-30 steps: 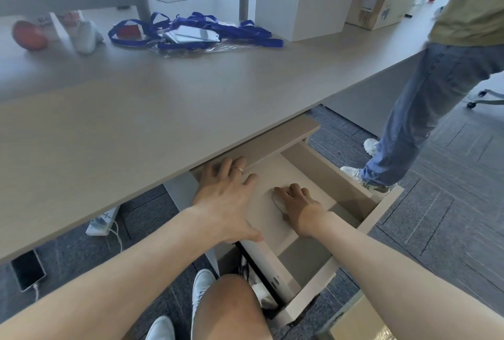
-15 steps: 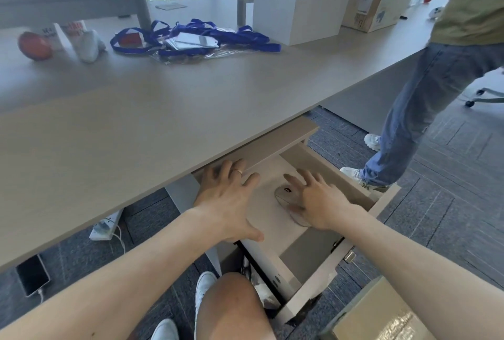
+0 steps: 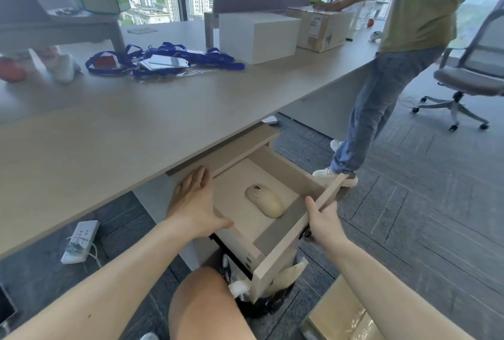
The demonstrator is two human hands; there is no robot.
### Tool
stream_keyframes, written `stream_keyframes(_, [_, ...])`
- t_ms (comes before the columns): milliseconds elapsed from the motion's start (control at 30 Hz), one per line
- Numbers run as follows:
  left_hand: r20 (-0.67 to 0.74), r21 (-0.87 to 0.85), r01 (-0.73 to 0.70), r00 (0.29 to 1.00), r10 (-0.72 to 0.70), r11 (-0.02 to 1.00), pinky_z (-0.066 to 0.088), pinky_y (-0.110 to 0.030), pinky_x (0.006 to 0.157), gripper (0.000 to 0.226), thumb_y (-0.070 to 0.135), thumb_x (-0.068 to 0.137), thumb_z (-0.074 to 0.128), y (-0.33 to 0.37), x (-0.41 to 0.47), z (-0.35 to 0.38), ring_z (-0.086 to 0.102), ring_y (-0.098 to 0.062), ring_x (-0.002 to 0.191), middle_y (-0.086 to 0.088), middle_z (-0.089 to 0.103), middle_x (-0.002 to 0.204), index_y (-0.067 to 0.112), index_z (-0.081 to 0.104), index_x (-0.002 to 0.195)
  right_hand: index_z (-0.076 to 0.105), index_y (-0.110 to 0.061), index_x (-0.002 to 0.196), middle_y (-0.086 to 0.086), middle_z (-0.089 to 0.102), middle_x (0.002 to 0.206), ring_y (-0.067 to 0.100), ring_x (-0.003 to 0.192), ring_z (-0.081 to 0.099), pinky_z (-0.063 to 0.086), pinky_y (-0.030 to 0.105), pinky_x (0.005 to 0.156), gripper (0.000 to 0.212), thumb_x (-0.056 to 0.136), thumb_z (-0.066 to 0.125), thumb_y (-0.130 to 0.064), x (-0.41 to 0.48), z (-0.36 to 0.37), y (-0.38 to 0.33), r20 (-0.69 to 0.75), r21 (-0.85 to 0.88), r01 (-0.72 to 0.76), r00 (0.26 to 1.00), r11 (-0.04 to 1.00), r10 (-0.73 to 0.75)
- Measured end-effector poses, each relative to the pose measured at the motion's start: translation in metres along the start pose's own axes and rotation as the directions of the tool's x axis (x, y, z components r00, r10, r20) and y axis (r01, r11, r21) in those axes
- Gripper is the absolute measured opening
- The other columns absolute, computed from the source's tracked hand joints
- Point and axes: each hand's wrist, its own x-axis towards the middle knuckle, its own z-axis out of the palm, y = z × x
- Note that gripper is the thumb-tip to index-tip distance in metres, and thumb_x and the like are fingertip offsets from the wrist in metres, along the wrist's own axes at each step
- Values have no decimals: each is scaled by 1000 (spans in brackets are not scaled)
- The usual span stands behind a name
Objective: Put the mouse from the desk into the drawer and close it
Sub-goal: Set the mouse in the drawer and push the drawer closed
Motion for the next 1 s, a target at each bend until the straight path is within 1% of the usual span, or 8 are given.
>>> stream_keyframes(67, [28,-1,-3,1000,3,1000,2,-41,121,139,76,64,70,0,-1,-3,-6,-24,154,-7,-10,168,11,-8,159,12,-32,155,7,46,148,32,124,52,51,56,96,98,72,43,-76,-3,8,-2,58,113,-139,989,984,133])
stream_keyframes(200, [55,-6,-5,998,5,1000,7,-40,122,142,83,60,67,3,-4,-7,1,-25,154,-8,-3,169,10,-3,159,3,-39,156,2,40,145,33,107,52,59,59,65,71,95,36,-58,-17,12,-21,159,248,-241,965,938,206])
stream_keyframes(400, [14,-39,8,1000,-7,999,12,-41,121,131,95,62,45,-2,-4,-13,10,-24,153,-4,9,169,15,9,160,11,-43,153,6,45,130,35,116,48,58,62,61,64,96,34,-58,-14,35,-23,221,259,-321,938,911,268])
stream_keyframes(500, [24,-67,-3,1000,5,998,11,-44,121,140,102,53,39,-4,-7,-12,7,-24,153,-1,7,169,18,8,160,15,-41,153,5,43,137,36,119,46,58,64,64,62,97,34,-57,-8,51,-36,235,275,-331,934,903,270])
stream_keyframes(633, [39,-65,-48,998,50,997,7,-43,120,147,105,46,40,-11,-9,-17,3,-20,153,2,3,169,20,4,160,19,-38,152,3,48,123,31,101,51,57,64,65,60,97,36,-56,4,80,-53,238,301,-313,939,901,247])
stream_keyframes(733, [-22,-52,-119,993,118,991,11,-39,119,139,100,51,47,-18,-7,-17,9,-17,150,5,12,166,20,12,159,19,-42,151,4,35,150,33,109,44,57,66,66,62,95,40,-58,13,103,-65,247,311,-319,937,896,248])
stream_keyframes(867, [-190,23,-222,956,222,975,20,-33,113,102,75,73,61,-35,3,-7,25,-15,141,9,30,156,23,28,155,23,-42,149,1,33,151,32,112,42,56,67,66,57,96,39,-57,23,126,-78,277,350,-307,936,885,216])
stream_keyframes(1000, [-277,12,-261,927,254,965,35,-32,104,72,45,84,67,-48,12,3,40,-14,130,12,44,144,24,42,148,24,-41,150,1,28,158,36,136,35,55,69,68,52,100,33,-52,33,146,-86,300,387,-316,931,866,206])
